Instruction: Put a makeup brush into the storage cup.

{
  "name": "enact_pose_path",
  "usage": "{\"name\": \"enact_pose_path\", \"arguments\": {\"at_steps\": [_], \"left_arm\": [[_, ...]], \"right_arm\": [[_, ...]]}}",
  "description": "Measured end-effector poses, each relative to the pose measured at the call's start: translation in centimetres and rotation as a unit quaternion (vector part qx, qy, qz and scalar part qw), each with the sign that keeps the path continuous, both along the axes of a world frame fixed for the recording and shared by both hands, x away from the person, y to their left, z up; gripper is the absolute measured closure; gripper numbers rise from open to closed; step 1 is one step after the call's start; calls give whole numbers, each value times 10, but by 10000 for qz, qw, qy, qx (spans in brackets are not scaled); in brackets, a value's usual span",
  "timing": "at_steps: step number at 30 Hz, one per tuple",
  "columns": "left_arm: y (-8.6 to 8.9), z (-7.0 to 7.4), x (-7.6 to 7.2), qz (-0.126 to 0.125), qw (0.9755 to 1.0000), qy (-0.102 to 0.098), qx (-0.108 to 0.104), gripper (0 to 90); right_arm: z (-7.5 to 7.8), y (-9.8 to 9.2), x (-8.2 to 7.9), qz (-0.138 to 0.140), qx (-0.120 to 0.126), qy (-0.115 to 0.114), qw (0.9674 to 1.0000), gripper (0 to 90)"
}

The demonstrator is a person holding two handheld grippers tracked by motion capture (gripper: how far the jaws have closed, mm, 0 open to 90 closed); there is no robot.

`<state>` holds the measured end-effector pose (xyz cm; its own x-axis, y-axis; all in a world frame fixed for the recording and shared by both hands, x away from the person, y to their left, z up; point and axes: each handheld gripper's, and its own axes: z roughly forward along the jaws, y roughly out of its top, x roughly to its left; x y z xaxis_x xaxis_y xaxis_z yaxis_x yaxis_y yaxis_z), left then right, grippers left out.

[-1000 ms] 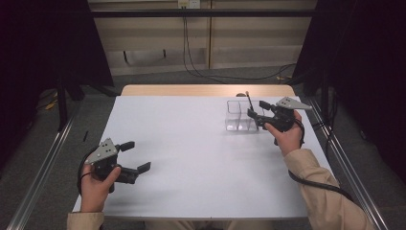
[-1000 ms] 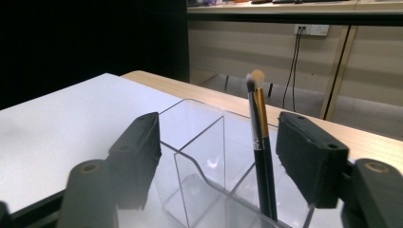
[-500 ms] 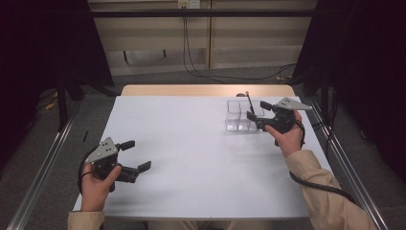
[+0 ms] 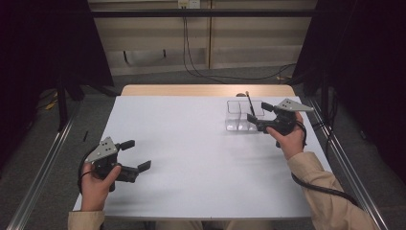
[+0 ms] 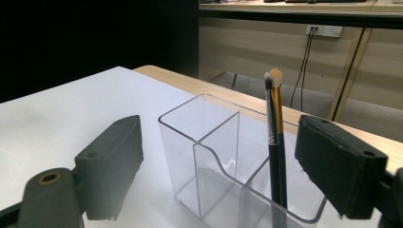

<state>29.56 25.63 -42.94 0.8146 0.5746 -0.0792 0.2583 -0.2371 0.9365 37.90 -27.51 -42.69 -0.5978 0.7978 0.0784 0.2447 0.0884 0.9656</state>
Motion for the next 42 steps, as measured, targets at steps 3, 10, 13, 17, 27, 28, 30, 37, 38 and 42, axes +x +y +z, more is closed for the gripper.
{"name": "enact_pose_path", "arguments": {"at_steps": [3, 10, 13, 17, 27, 28, 30, 37, 38, 42], "left_arm": [[-2, 0, 1, -9, 10000, 1, -26, 4], [-7, 0, 4, -87, 10000, 2, -2, 4], [-8, 0, 3, -133, 9999, -8, -9, 4], [-7, 1, 1, -116, 9999, -11, -28, 4], [-8, 1, 1, -133, 9999, -6, -20, 4], [-8, 1, 1, -136, 9999, -11, 6, 4], [-9, 1, 1, -141, 9999, -9, 10, 4], [-10, 1, 2, -145, 9999, -18, 5, 4], [-10, 1, 2, -145, 9999, -18, 8, 4], [-9, 1, 2, -140, 9999, -30, -23, 4]], "right_arm": [[1, -1, -3, 23, 2, -1, 10000, 153], [3, 1, -13, 151, -59, -37, 9999, 146], [4, 1, -18, 184, -39, -49, 9998, 143], [4, 1, -23, 245, -27, -3, 9997, 136], [1, -4, -32, 292, 27, -10, 9996, 132], [1, -4, -34, 288, 42, -14, 9996, 132], [1, -6, -36, 288, 52, -16, 9996, 132], [2, -11, -43, 280, 39, -62, 9996, 127], [2, -11, -44, 299, 52, -48, 9995, 127], [2, -13, -49, 292, 6, -87, 9995, 124]]}}
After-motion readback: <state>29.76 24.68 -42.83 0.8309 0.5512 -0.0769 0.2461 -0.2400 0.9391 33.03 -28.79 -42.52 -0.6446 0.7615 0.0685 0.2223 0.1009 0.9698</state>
